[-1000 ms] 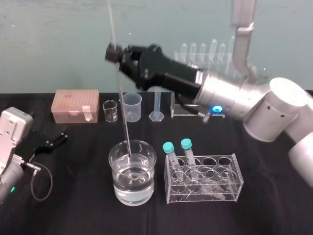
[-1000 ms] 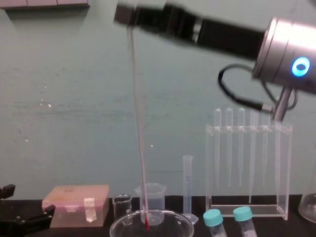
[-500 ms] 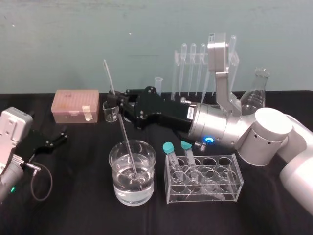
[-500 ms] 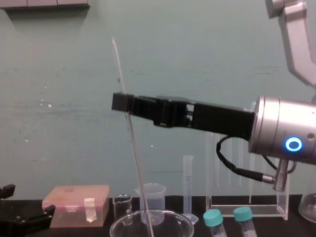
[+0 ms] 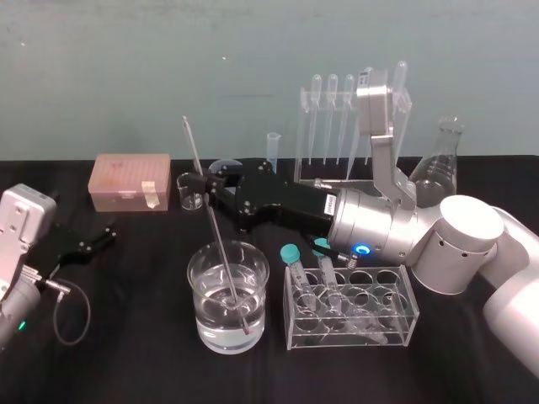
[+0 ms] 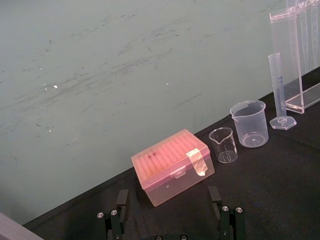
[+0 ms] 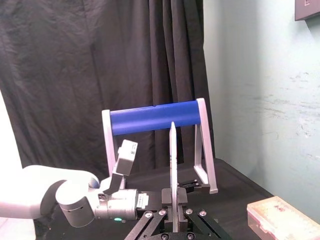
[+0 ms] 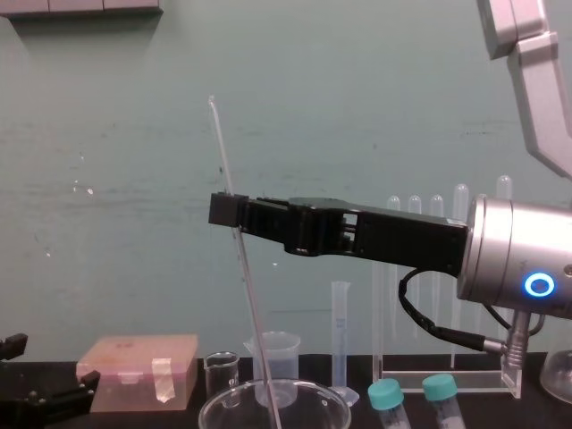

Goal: Hold the thermometer with one hand and immerse one end into the beaker, then reinsert it into the test tube rack.

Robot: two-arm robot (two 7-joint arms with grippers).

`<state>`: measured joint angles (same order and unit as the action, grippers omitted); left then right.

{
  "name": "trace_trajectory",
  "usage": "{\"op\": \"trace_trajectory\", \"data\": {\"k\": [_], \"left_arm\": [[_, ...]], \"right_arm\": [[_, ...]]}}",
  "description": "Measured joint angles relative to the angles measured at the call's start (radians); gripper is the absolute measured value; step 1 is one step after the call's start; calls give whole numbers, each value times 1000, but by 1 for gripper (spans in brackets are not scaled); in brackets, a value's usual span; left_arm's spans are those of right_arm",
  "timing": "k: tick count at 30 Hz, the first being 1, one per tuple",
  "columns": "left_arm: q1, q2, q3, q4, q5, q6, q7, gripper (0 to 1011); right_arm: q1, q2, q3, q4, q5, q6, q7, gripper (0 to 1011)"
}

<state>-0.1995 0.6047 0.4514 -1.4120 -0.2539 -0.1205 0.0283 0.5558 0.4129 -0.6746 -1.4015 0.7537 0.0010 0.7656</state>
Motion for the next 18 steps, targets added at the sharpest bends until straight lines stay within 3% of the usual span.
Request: {"op": "trace_trajectory", "data": {"k": [18], "left_arm": [[0, 0, 0, 0, 0, 0, 0, 1008]], "right_arm": [[-4, -4, 9, -1, 0, 6, 0, 56]]}}
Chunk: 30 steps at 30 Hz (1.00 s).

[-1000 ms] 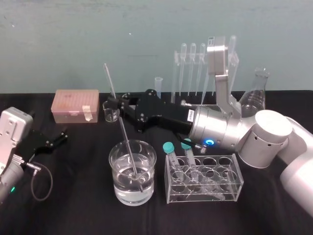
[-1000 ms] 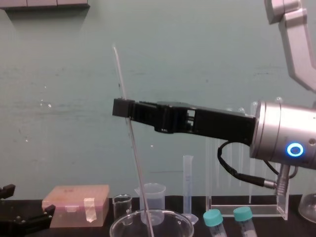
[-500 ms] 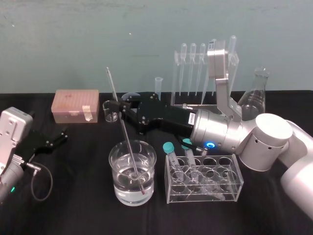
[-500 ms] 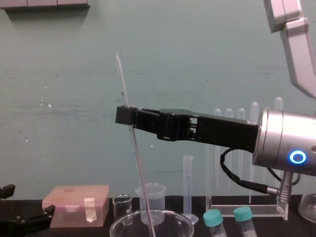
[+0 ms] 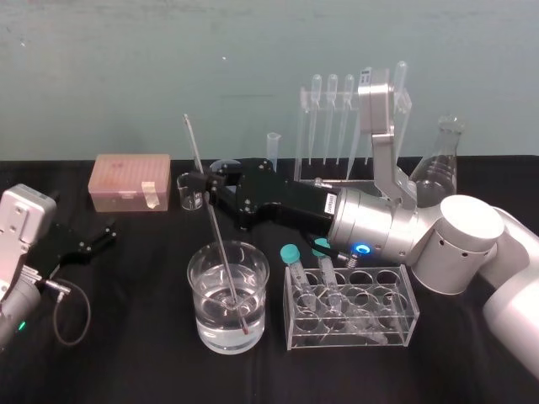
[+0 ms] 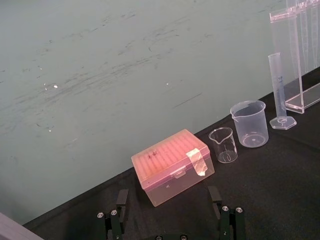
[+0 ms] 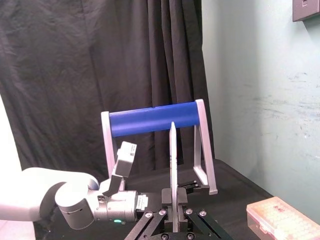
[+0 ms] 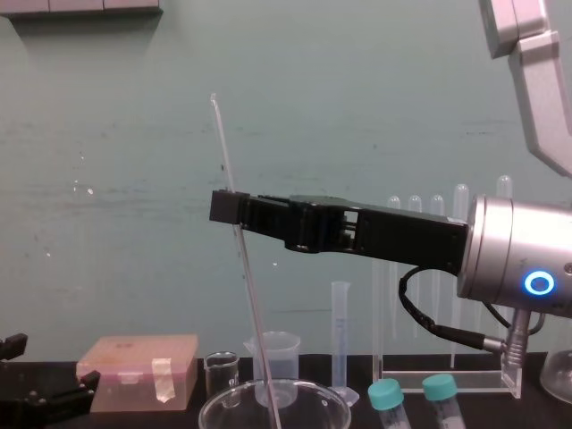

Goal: Hold the thermometer with one hand and immerse one end into the beaker, then reinsert it into the test tube rack.

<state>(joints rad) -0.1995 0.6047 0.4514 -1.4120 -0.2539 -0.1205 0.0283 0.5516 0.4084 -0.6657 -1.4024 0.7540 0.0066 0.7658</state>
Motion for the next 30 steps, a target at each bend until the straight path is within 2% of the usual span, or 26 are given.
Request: {"op": "trace_trajectory", "data": {"k": [30], "left_arm": [[0, 0, 0, 0, 0, 0, 0, 1008]], "right_arm": [[7, 2, -3, 4, 5, 5, 11, 55]]}}
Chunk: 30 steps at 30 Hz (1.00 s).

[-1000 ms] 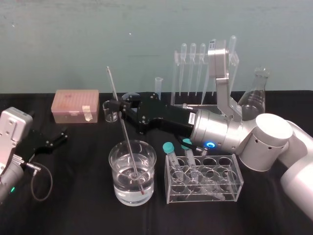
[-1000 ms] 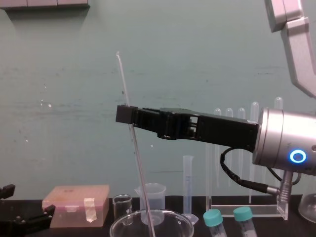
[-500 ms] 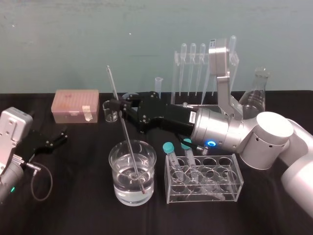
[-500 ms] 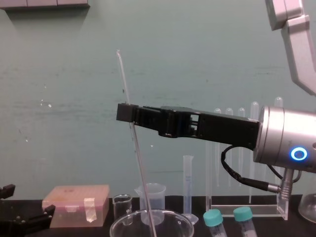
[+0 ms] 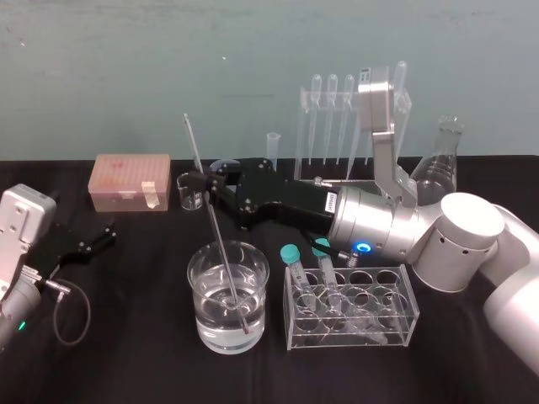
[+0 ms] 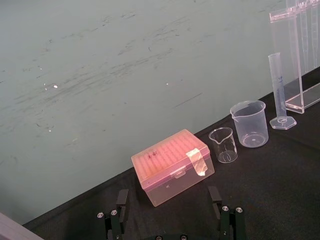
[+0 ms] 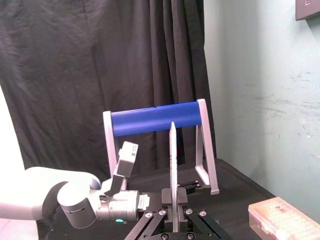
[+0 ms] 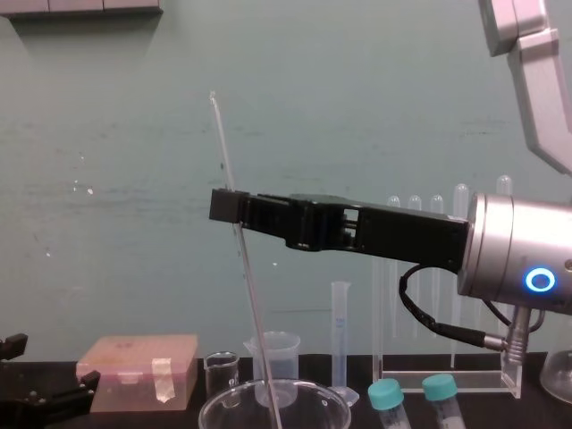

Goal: Hold the thermometer with one hand and immerse one end into the beaker, then reinsert it into the test tube rack.

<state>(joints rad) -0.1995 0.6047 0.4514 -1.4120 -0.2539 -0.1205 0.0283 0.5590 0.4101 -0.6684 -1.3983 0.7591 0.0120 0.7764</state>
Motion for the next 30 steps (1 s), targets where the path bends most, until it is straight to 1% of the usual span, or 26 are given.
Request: {"op": "trace_trajectory", "data": {"k": [30], "left_arm": [[0, 0, 0, 0, 0, 0, 0, 1008]], "right_arm": [[-5, 3, -1, -5, 2, 1, -2, 56]]}}
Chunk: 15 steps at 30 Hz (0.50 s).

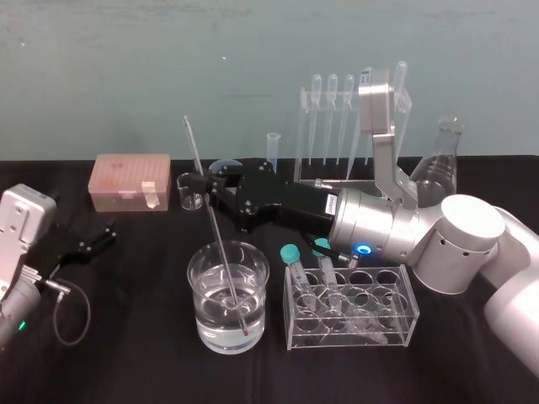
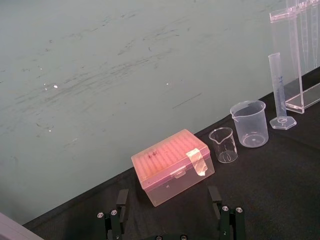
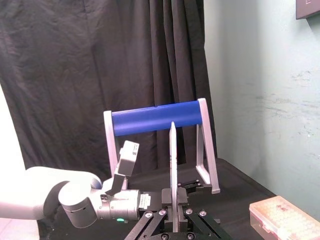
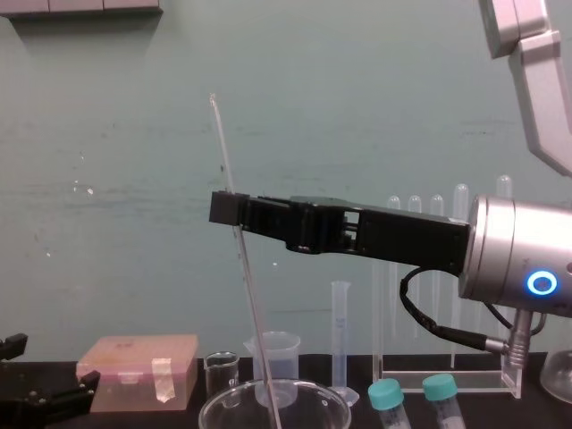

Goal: Hold the thermometer with one hand and immerse one end into the beaker, then reinsert it into the test tube rack.

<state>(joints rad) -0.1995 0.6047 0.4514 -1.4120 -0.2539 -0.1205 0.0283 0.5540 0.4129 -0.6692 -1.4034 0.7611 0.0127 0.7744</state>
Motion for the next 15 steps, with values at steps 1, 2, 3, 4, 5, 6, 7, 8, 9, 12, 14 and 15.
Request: {"op": "trace_trajectory", "data": {"k": [1, 2, 3, 4, 5, 6, 7, 8, 9, 12, 14, 15], "left_arm": [[0, 0, 0, 0, 0, 0, 0, 1008], [0, 0, 0, 0, 0, 0, 0, 1008], [0, 0, 0, 0, 0, 0, 0, 1008], [0, 0, 0, 0, 0, 0, 0, 1008], [0, 0, 0, 0, 0, 0, 0, 1008], [0, 0, 0, 0, 0, 0, 0, 1008], [0, 0, 0, 0, 0, 0, 0, 1008], [0, 0, 0, 0, 0, 0, 0, 1008], [0, 0, 0, 0, 0, 0, 0, 1008], [0, 0, 0, 0, 0, 0, 0, 1008], [0, 0, 0, 0, 0, 0, 0, 1008], [0, 0, 0, 0, 0, 0, 0, 1008]], "right_arm": [[0, 0, 0, 0, 0, 0, 0, 55], [1, 0, 0, 0, 0, 0, 0, 56], [1, 0, 0, 0, 1, 1, 0, 55], [1, 0, 0, 0, 1, 2, 0, 56], [1, 0, -1, 0, 1, 2, 0, 56], [2, 0, -1, 0, 2, 2, 1, 56], [2, 0, -1, 0, 2, 3, 1, 56], [3, 0, -1, 0, 2, 3, 2, 55], [3, 0, -1, 0, 3, 3, 2, 56], [3, 0, -2, 0, 3, 3, 3, 55], [4, 0, -2, 0, 3, 3, 3, 56], [4, 0, -2, 0, 3, 3, 3, 56]]}}
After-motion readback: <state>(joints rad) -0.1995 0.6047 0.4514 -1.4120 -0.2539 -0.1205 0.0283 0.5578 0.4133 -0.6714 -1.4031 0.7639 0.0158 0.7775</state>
